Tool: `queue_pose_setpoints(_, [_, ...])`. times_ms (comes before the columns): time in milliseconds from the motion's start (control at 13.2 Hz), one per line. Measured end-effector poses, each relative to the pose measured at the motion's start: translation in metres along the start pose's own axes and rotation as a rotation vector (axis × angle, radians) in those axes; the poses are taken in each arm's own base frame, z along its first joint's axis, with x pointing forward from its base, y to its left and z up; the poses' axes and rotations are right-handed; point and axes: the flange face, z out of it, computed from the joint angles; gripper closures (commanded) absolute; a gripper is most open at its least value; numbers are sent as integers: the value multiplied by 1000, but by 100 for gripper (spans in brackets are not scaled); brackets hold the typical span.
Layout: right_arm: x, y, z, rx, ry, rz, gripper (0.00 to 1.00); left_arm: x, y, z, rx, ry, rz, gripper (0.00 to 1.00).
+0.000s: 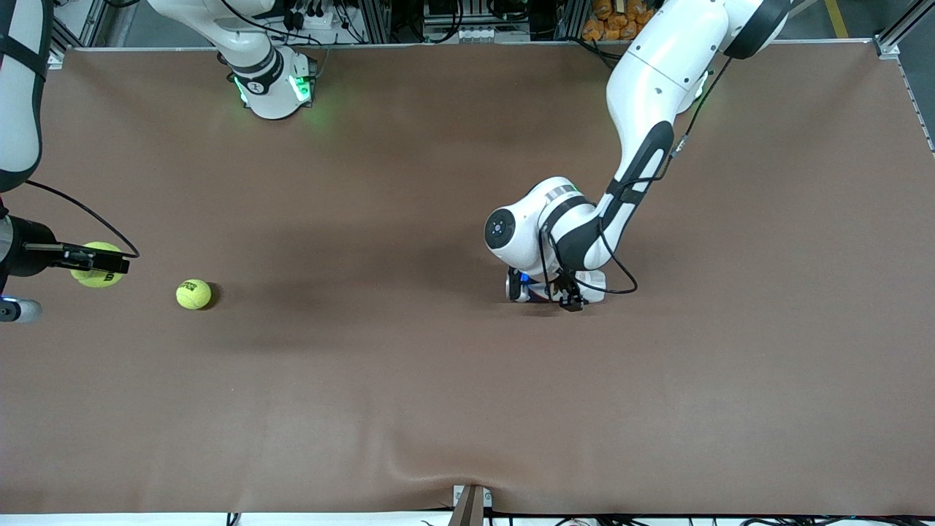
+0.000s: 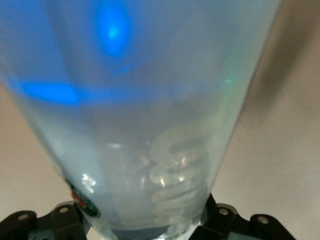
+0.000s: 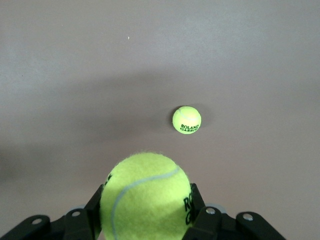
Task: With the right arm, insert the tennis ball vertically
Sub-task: 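Carry the upright can toward the table middle with the left gripper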
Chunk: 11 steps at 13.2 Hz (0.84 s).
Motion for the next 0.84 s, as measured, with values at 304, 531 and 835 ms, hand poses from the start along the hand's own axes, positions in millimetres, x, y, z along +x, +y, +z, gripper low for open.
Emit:
queue_pose_setpoints(304, [0, 0, 0, 0, 0, 0, 100, 6, -9, -44, -1, 108, -43, 20])
queue_pose_setpoints(531, [0, 0, 0, 0, 0, 0, 100, 23, -5, -81, 10, 236, -120, 20])
queue_pose_setpoints(835, [0, -3, 1, 0, -1, -6, 100, 45, 1, -108, 46, 392, -237, 20])
